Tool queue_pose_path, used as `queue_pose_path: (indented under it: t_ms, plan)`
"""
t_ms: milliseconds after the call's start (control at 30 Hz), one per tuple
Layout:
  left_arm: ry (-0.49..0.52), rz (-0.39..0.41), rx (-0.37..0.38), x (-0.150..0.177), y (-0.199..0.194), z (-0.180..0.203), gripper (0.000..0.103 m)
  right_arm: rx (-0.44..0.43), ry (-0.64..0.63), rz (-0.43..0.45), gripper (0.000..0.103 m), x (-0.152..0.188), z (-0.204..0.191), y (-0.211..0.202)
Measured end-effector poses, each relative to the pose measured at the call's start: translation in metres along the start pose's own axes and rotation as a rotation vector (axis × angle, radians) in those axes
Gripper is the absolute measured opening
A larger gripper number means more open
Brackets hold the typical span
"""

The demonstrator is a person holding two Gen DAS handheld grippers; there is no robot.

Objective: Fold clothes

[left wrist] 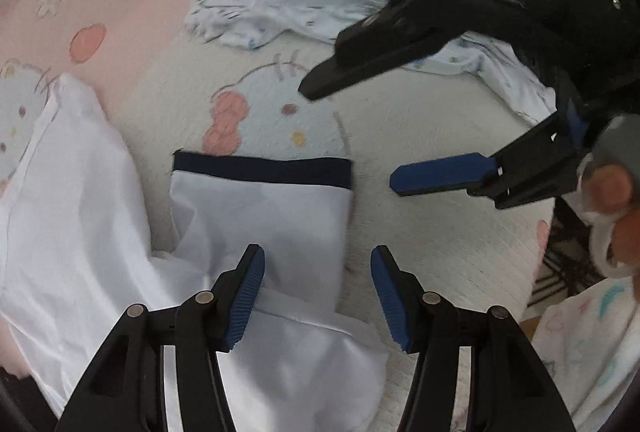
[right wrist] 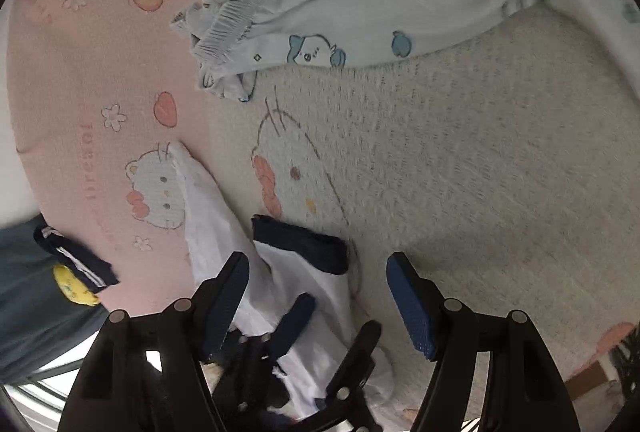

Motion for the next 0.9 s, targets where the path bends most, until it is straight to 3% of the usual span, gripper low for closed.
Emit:
queue_pose_path:
  t_ms: [33, 100, 200, 433, 633, 767, 867, 900]
  plan:
    - [-0.007, 0.005, -0.009, 0.002, 0.001, -0.003, 0.048, -0.024, 0.004, -0.028, 0.071, -0.002, -0.001, 0.003]
    - [-0.025, 0.014, -0.015, 0.006, 0.001, -0.010, 0.031, -0.028, -0.007, -0.066, 0.071, -0.003, -0.003, 0.008]
    - [-0.088, 0.034, 0.025, 0.011, -0.001, -0.023, 0.022, 0.014, -0.040, -0.062, 0.071, 0.001, -0.004, 0.011]
    - [-0.194, 0.081, 0.111, 0.021, -0.008, -0.041, 0.020, 0.020, -0.113, -0.036, 0.071, 0.004, -0.019, 0.015]
    - [-0.264, 0.100, 0.141, 0.032, -0.010, -0.050, 0.019, -0.018, -0.160, -0.120, 0.071, 0.002, -0.038, 0.047]
    - [-0.284, 0.102, 0.144, 0.039, -0.012, -0.054, 0.019, -0.023, -0.180, -0.113, 0.072, -0.003, -0.045, 0.057]
    - [-0.309, 0.110, 0.157, 0.045, -0.016, -0.058, 0.019, -0.006, -0.190, -0.086, 0.057, -0.005, -0.046, 0.058]
    - [-0.318, 0.120, 0.170, 0.046, -0.017, -0.059, 0.019, 0.022, -0.204, -0.080, 0.043, -0.005, -0.045, 0.059]
Point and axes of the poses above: each gripper's, at about its wrist camera, not at the fingertips, and y roughly the way its jaws point, z to its right, x to its underside, the point moved 2 cm from there along y, roughly the way its jaws point, and after that the axes turned 4 degrees about y, right-handed, at the moved point
